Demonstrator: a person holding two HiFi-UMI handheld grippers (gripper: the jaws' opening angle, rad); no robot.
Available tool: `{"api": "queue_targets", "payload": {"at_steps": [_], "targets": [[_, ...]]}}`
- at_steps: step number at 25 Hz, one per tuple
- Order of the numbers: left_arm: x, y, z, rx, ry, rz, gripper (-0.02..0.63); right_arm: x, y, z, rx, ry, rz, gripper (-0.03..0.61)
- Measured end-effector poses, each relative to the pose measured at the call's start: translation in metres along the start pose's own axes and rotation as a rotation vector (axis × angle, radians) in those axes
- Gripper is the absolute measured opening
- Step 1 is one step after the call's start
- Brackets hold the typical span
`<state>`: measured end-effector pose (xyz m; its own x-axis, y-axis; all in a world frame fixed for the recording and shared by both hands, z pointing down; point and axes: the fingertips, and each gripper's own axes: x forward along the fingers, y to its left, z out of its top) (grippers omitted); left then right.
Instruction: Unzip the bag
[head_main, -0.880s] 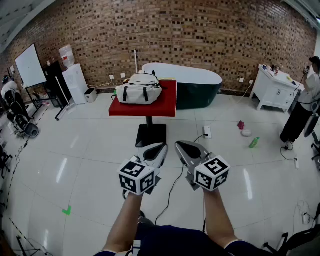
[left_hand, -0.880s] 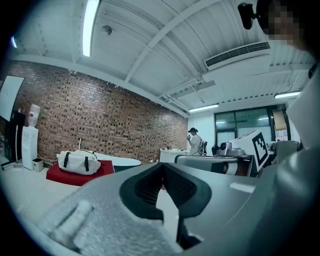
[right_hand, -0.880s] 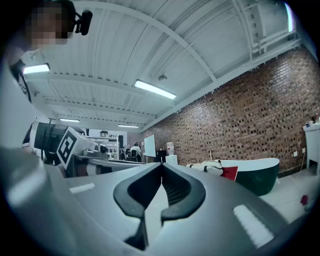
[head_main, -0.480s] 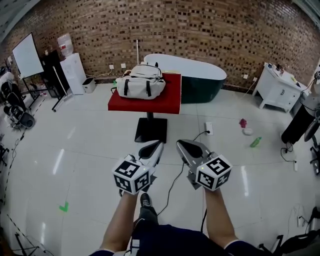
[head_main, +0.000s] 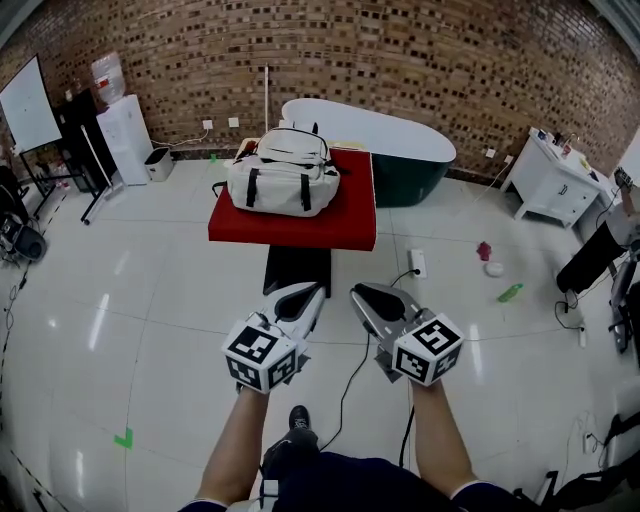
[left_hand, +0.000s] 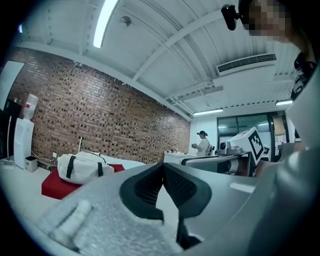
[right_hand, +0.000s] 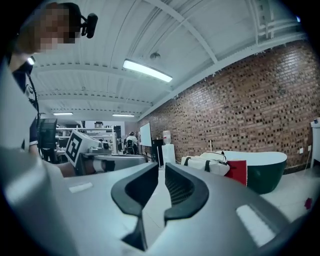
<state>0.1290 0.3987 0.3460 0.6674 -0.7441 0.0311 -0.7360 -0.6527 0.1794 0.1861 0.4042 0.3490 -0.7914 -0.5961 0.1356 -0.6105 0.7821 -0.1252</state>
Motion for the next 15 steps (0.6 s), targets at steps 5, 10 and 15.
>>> {"api": "queue_targets", "payload": {"at_steps": [5,10,15], "targets": [[0.015,0.064,0.006,-0.014,0.021,-0.025,0.002,0.060,-0.020,0.008,0.010,0.012,-0.030,0.037],[0.033,0.122,0.006,-0.039,0.051,-0.004,0.002,0.111,-0.045,0.012,0.020,0.033,-0.034,0.033],[0.054,0.172,0.003,-0.048,0.058,0.031,0.002,0.152,-0.071,0.011,0.030,0.037,0.013,0.006]]}}
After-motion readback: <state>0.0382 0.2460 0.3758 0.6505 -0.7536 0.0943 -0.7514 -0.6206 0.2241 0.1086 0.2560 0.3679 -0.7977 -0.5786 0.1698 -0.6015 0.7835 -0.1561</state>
